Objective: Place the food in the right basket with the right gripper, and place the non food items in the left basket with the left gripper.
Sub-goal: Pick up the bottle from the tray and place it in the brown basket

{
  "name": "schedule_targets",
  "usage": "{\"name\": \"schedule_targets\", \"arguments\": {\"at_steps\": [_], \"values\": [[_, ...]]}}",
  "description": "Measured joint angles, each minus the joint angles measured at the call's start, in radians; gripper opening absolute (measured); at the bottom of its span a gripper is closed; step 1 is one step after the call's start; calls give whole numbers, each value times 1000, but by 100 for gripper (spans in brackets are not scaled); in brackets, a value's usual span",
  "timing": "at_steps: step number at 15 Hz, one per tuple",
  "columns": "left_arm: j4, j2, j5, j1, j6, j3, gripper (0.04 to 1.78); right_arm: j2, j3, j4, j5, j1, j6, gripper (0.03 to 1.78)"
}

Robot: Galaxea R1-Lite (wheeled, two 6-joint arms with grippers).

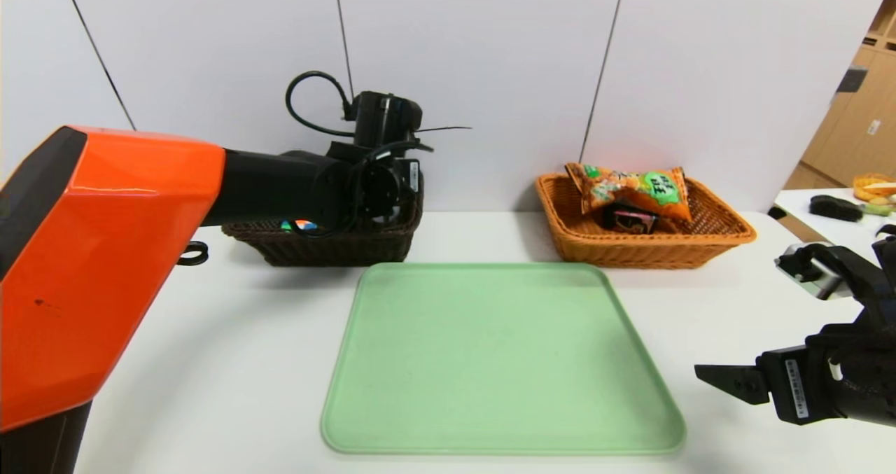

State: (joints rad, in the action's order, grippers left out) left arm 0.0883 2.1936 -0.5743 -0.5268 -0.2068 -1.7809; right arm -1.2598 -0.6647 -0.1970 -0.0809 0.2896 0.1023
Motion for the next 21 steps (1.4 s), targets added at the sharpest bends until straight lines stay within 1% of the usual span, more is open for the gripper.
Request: {"name": "schedule_targets", "arguments": {"at_steps": [3, 4, 6, 9, 12, 14, 16, 18, 19, 20, 21], "values": [[17, 16, -2, 7, 14, 1, 66, -1, 0, 0, 0, 1, -2, 171], [18, 21, -2, 9, 19, 1, 72, -2, 0, 0, 0, 1, -2, 171], [32, 30, -1, 11, 20, 1, 94, -4, 0, 0, 0, 2, -2, 171], [42, 41, -2, 13, 21, 1, 119, -5, 0, 0, 0, 3, -3, 171], [40, 6, -13, 13, 49, -14, 135, -4, 0, 0, 0, 3, -1, 171], [17, -53, -43, 1, 106, -70, 143, -4, -1, 0, 0, 3, -1, 171], [-70, -127, -72, -18, 144, -141, 149, -3, -6, 0, 0, 3, -1, 171], [-224, -211, -64, -38, 148, -169, 154, 3, -33, -7, 0, 3, 0, 171], [-318, -253, -45, -47, 142, -172, 156, 6, -59, -14, 0, 3, -2, 171], [-424, -302, 2, -56, 130, -172, 158, 7, -93, -21, 0, 1, -10, 171], [-522, -350, 77, -62, 113, -165, 159, 7, -132, -40, 0, 0, -23, 171]]}}
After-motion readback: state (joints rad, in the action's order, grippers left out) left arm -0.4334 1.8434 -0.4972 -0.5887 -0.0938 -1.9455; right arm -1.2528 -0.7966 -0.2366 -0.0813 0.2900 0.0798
